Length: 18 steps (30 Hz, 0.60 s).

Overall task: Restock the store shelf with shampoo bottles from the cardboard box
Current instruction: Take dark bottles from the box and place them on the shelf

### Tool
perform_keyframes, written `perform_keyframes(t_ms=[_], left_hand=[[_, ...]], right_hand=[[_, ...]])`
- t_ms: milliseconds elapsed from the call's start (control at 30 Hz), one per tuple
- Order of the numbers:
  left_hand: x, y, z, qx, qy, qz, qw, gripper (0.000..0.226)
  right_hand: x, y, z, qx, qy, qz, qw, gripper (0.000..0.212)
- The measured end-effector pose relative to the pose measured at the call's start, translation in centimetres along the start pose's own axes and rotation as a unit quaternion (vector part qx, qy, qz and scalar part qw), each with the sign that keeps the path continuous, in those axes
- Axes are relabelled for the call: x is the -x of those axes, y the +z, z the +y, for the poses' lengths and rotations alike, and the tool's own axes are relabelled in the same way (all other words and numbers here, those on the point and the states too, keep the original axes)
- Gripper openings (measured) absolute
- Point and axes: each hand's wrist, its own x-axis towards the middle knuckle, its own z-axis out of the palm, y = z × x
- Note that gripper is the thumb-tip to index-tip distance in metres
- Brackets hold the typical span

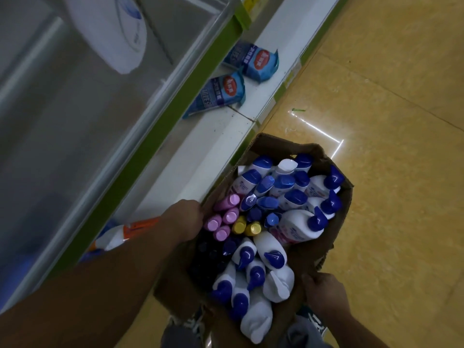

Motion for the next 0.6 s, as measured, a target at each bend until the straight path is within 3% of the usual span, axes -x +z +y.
perform_keyframes(t_ms=[233,367,600], left_hand=[[5.4,-1.9,0.2,0.163,-0.024,0.079,0.983,0.018],[10.4,-1.2,1.2,0.201,-0.038,0.102,0.973,0.021],[20.6,2.4,2.8,0.311,-0.156,0.106,0.932,0.034]], right_hand=[[2.4,-4.0,-0.9,0.013,-0.017,-0.045,0.999,0.054],[4.2,-8.1,-1.7,0.005,-0.062,-0.084,0.995,0.04],[7.9,-14.3,-2.8,0.089,-0.118,-0.075,0.986,0.023]])
